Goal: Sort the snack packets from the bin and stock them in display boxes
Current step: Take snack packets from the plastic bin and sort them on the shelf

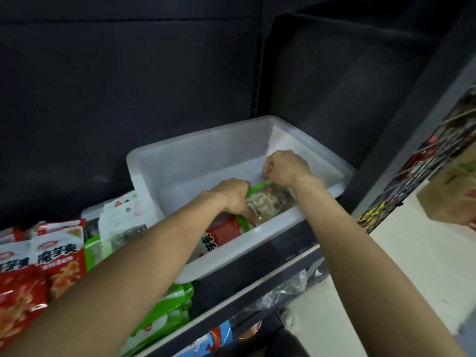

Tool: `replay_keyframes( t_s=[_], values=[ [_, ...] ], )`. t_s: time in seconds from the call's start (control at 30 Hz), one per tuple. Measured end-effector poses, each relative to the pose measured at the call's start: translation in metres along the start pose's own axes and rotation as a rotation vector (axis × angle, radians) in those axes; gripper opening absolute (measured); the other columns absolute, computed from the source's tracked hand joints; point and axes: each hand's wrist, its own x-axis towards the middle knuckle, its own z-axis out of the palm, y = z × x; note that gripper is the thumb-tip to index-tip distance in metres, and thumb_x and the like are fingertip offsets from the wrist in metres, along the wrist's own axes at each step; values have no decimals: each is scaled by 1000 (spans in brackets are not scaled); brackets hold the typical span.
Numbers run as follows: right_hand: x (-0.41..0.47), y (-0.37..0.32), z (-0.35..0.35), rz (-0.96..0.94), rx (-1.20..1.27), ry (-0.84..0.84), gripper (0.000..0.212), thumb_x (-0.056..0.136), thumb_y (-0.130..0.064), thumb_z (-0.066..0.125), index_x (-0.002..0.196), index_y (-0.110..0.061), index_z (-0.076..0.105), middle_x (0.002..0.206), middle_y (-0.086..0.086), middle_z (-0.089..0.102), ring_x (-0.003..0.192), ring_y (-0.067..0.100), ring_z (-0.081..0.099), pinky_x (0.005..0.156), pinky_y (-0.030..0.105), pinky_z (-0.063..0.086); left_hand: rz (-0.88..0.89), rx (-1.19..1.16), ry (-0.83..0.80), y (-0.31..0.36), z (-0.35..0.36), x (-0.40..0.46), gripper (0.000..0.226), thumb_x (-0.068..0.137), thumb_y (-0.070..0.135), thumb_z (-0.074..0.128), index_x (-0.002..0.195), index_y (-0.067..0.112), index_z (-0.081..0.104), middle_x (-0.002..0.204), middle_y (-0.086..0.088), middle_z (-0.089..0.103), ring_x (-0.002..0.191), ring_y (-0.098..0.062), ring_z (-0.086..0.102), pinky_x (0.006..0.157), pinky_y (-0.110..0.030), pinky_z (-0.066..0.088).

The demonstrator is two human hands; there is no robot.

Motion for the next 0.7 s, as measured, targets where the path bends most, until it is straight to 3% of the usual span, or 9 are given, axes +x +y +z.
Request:
replay_keyframes(
  t_s=[0.1,0.23,0.33,0.4,0.5,0.57,0.63,0.7],
  values=[
    [-2,2,-2,-54,87,22,31,90,-15,51,118,-23,64,128,4,58,112,26,56,92,32,46,-90,-59,232,-23,-16,-2,38,81,35,71,111,16,59,113,-8,63,101,-27,58,74,-27,41],
    [-4,1,-2,-152,95,-98,48,91,-30,58,137,-24,44,134,11,46,120,28,48,94,32,39,-200,-171,509,-37,-27,-3,20,94,28,53,110,21,63,116,-11,64,109,-34,57,84,-34,44],
    [-8,-3,-1,-168,164,-125,68,88,-41,61,145,-25,28,138,11,40,124,27,45,99,34,40,-164,-521,680,-39,-31,3,10,93,21,53,100,18,60,103,-14,67,96,-35,63,83,-40,52],
    [-10,-9,-5,-73,366,-53,64,90,-50,55,142,-19,33,137,10,45,121,27,50,98,35,43,-133,-892,759,-36,-37,-1,2,93,15,54,93,17,55,101,-16,65,91,-33,66,76,-44,58],
    [-18,-26,-18,124,939,-150,54,94,-49,48,134,-12,39,123,16,58,99,26,64,81,38,57,-8,-1218,723,-24,-44,-24,14,96,5,49,85,12,49,104,-16,61,89,-22,64,66,-21,58],
    [-28,-43,-28,130,1186,-194,34,96,-34,53,118,-9,49,109,15,63,82,20,66,66,30,59,85,-1317,631,-16,-46,-47,19,96,1,49,81,13,49,100,-12,61,88,-17,62,68,-17,56],
    [-42,-61,-32,106,1307,-95,18,93,-15,60,107,-6,56,100,12,64,71,14,63,58,23,56,103,-1341,553,-16,-43,-75,18,93,0,52,78,11,50,92,-8,63,83,-16,63,70,-18,56],
    [-60,-79,-30,57,1373,-2,38,87,-5,66,122,-2,52,104,15,65,72,14,63,65,24,55,47,-1327,583,-26,-36,-105,9,90,4,59,83,9,55,90,-7,65,82,-18,65,74,-24,56]
  ],
)
